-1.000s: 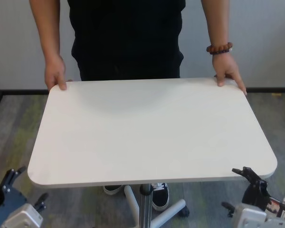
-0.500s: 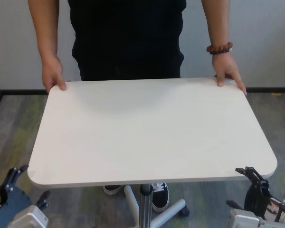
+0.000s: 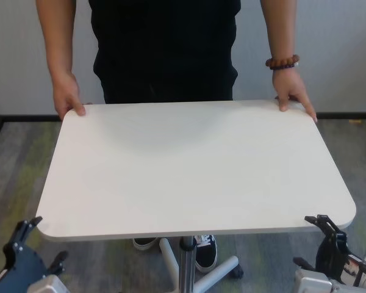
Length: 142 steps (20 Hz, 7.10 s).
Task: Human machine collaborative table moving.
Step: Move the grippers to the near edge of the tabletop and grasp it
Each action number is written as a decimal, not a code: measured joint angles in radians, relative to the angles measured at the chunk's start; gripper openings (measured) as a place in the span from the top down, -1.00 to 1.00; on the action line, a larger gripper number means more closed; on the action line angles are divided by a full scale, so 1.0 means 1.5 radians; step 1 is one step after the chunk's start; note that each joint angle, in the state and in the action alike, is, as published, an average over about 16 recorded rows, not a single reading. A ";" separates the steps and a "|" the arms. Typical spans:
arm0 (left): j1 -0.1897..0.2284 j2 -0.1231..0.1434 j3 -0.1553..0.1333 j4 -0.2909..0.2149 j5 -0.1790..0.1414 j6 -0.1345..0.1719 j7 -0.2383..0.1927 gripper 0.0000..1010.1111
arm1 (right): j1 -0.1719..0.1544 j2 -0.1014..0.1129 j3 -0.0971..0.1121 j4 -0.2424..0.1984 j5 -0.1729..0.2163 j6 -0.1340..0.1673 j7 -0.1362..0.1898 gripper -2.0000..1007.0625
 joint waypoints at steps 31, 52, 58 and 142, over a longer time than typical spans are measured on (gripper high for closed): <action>-0.044 -0.088 0.021 0.073 0.165 0.017 0.056 -0.99 | 0.034 -0.051 -0.040 0.028 -0.212 0.072 -0.003 -0.99; -0.064 -0.135 0.017 0.105 0.221 0.023 0.062 -0.99 | 0.041 -0.075 -0.037 0.045 -0.294 0.082 -0.012 -0.99; -0.078 -0.153 0.019 0.123 0.245 0.026 0.069 -0.99 | 0.039 -0.081 -0.031 0.048 -0.302 0.076 -0.012 -0.99; -0.094 -0.214 -0.014 0.156 0.290 0.010 0.089 -0.99 | 0.042 -0.166 -0.007 0.087 -0.492 0.054 0.025 -0.99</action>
